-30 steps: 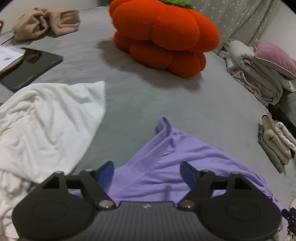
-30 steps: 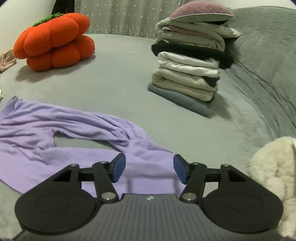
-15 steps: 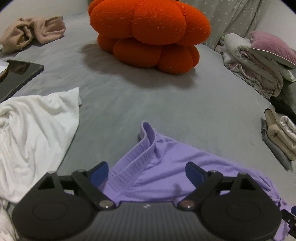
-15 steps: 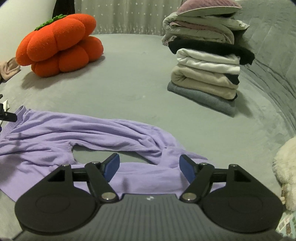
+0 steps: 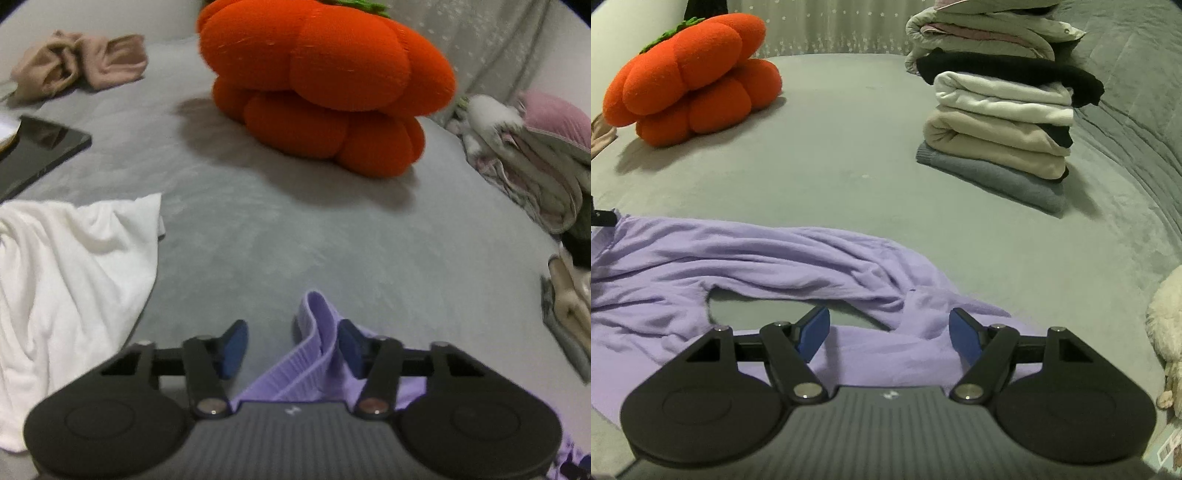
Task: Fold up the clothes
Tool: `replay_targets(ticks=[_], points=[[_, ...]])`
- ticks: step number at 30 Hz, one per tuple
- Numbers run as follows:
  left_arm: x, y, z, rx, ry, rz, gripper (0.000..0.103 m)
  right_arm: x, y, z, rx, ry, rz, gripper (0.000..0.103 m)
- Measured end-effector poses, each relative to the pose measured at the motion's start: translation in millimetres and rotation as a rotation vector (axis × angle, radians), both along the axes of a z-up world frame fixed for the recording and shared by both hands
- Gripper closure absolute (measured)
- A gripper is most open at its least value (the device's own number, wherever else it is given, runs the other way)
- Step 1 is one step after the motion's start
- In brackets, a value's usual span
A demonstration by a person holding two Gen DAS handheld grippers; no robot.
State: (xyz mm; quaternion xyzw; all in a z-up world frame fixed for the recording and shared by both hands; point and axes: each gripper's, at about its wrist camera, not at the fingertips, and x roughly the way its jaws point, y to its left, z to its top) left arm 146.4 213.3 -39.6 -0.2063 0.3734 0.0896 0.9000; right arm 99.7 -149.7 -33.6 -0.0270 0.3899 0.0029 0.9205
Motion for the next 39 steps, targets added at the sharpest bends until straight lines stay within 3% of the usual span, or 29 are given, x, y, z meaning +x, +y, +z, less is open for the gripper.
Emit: replay_targets(ticks=[6,9,11,13,15,28,29,33,39], points=[[7.0,8.2,-0.7,-0.053,-0.023,0.031,0.086,14.6,-18.3,4.4,0.052,-0.015,-0.027,0.028],[10.7,9.2,-2.0,-0.066,-0.021,0.032,0.088,30.5,-28.0,8.1,0.116,-0.012,-0.04,0.029],[11.8,10.6,-2.3,-0.058,-0.02,0.033,0.089,43.7,-30.7,8.6,0.139,-0.005,-0.025,0.036],[12.8,13.2,-2.6,-0.063,-0.021,0.036,0.089,57.8,-29.0,6.4,0.129,0.006,0.007,0.052],[13.9,15.2,-3.2,-0.07,-0.017,0.038,0.089,71.1,-24.4,2.5,0.112,0.02,0.042,0.057],[16.1,24.5,-6.0,-0.081,-0.003,0.04,0.094,102.1,10.3,-21.4,0.051,0.093,0.279,0.059],[16.1,25.2,-6.4,-0.083,-0.003,0.04,0.095,100.8,11.7,-21.6,0.041,0.09,0.292,0.062],[16.0,25.0,-6.6,-0.074,-0.007,0.031,0.097,100.2,14.5,-20.0,0.057,0.103,0.322,0.099],[11.9,19.9,3.2,-0.014,-0.037,0.015,0.098,102.1,18.4,-15.1,0.03,0.047,0.291,0.102]])
